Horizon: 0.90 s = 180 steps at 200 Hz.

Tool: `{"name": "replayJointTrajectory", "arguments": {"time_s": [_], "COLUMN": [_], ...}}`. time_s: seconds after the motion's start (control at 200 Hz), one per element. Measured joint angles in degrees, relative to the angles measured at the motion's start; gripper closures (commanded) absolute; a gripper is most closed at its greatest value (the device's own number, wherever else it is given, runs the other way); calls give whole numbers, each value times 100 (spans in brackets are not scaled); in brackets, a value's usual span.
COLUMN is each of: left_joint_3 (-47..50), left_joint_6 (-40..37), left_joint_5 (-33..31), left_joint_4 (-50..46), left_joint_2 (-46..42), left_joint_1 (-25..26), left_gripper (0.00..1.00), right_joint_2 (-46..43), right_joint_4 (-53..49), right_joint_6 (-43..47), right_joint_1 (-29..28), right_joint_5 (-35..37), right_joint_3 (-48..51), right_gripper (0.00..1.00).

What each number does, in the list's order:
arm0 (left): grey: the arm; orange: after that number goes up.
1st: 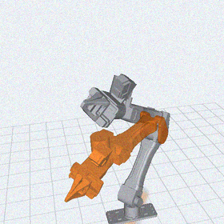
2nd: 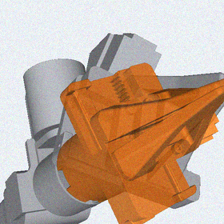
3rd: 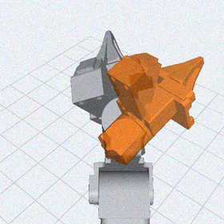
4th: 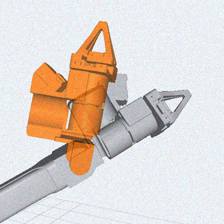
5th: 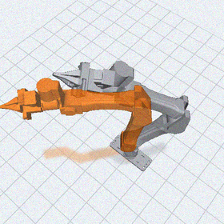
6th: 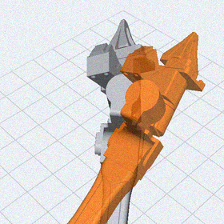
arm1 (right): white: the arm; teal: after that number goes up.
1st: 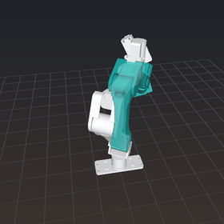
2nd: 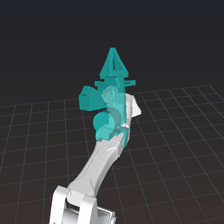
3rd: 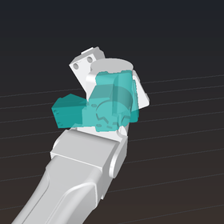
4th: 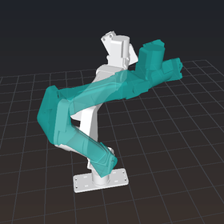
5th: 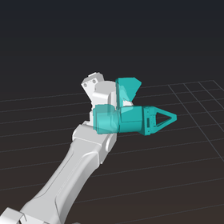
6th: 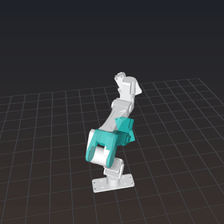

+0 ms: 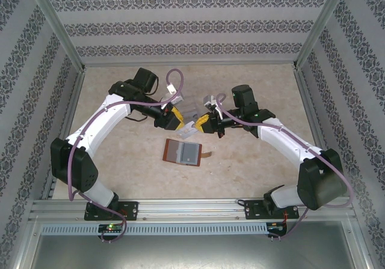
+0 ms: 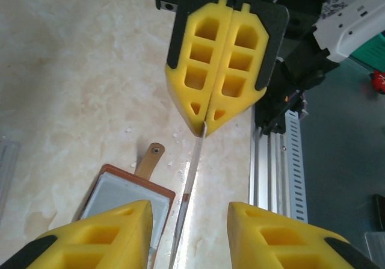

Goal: Take the credit cards out of the card holder

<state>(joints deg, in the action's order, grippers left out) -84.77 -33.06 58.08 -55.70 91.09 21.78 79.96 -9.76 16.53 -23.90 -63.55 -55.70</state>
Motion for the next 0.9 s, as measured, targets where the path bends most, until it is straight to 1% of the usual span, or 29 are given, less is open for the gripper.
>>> {"name": "replayJointTrajectory", "arguments": {"time_s": [0.105,0.28,0.38,0.664,0.699,0.849,0.854,0.874,0.899], "left_joint_3": [-2,-59,-81,-153,-164,-186,-186,-188,-195], "left_joint_6": [-240,-527,-601,-918,-979,-1147,-1158,-1172,-1182], "left_joint_5": [170,251,256,385,382,380,382,382,378], "left_joint_4": [-179,-452,-522,-824,-861,-975,-979,-992,-1001], "left_joint_2": [15,140,205,221,221,221,221,221,221], "left_joint_1": [22,101,114,138,142,146,146,146,146], "left_gripper": [65,68,75,99,100,100,100,100,100], "right_joint_2": [0,-2,-13,-37,-42,-55,-55,-57,-61], "right_joint_4": [-120,-232,-289,-426,-455,-531,-531,-529,-535], "right_joint_6": [46,87,133,177,177,175,175,175,170], "right_joint_1": [-15,-103,-138,-149,-149,-151,-153,-164,-175], "right_joint_5": [-98,-238,-313,-339,-339,-339,-339,-337,-332], "right_joint_3": [-81,-166,-212,-284,-286,-306,-306,-306,-306], "right_gripper": [100,100,100,100,100,100,99,92,78]}}
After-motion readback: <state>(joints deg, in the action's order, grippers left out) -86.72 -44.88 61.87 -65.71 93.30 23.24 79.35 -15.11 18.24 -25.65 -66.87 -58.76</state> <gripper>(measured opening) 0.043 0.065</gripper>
